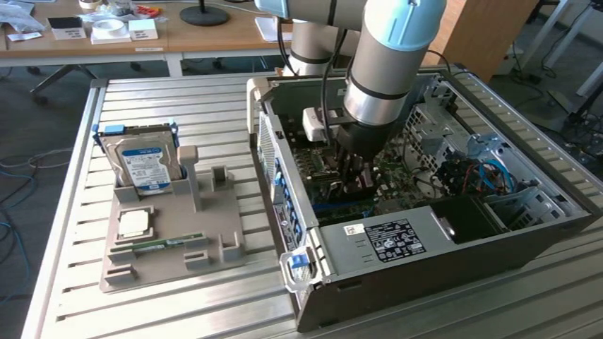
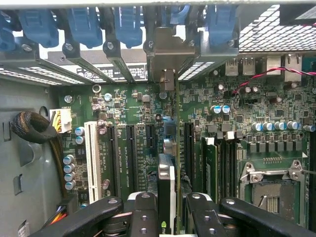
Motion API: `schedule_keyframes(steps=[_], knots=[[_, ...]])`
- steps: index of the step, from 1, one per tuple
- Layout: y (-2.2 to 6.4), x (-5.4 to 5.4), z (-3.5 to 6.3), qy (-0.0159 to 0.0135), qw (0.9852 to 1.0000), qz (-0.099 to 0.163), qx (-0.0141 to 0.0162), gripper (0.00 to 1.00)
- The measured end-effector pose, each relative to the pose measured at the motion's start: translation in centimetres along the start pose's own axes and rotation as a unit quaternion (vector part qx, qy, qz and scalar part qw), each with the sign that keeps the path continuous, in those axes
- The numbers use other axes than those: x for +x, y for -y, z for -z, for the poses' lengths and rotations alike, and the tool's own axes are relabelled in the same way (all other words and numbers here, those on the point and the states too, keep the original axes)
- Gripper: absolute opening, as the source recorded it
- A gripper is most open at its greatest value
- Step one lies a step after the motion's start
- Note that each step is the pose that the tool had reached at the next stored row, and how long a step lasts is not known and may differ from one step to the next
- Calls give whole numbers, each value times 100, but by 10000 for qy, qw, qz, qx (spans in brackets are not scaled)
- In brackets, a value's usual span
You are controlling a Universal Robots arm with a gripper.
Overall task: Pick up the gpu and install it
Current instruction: 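Insert the gpu into the slot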
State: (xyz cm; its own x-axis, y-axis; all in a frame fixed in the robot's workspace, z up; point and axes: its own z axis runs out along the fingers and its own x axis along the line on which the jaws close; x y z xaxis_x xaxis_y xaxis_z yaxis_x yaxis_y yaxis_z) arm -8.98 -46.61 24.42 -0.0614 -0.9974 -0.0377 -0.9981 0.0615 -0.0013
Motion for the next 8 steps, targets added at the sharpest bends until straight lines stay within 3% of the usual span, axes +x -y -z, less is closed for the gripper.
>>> schedule_keyframes(steps=[8], knots=[[1, -2, 23, 2, 10000, 0, 1, 27]])
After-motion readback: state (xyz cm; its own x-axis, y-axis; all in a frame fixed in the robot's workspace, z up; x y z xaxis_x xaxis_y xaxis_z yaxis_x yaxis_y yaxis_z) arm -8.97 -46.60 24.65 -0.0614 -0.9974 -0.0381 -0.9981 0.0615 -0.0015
